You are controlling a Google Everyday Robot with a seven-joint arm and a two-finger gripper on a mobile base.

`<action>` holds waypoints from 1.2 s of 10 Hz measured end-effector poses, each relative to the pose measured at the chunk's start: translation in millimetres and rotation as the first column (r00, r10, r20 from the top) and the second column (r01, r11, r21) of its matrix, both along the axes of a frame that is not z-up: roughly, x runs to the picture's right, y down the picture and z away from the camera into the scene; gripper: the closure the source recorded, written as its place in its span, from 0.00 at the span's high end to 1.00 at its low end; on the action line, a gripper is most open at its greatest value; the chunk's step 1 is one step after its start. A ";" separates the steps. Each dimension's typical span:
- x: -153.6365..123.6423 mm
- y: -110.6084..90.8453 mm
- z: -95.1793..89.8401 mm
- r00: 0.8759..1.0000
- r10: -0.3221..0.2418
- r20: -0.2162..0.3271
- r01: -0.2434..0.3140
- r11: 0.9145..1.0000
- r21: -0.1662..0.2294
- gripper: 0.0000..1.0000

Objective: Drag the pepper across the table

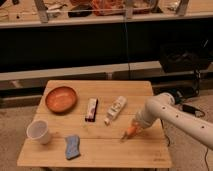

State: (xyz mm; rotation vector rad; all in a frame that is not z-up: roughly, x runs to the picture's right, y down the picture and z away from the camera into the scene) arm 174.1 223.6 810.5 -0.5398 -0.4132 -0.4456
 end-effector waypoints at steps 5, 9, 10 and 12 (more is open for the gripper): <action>-1.1 -2.7 5.7 0.999 0.031 -0.020 -0.031 0.999 -0.006 0.01; -1.5 -2.1 9.4 0.997 0.059 -0.041 -0.060 0.998 -0.009 0.01; -2.5 -1.9 9.9 0.997 0.062 -0.045 -0.062 0.998 -0.009 0.01; -7.2 -0.6 11.9 0.997 0.065 -0.050 -0.066 0.998 -0.011 0.01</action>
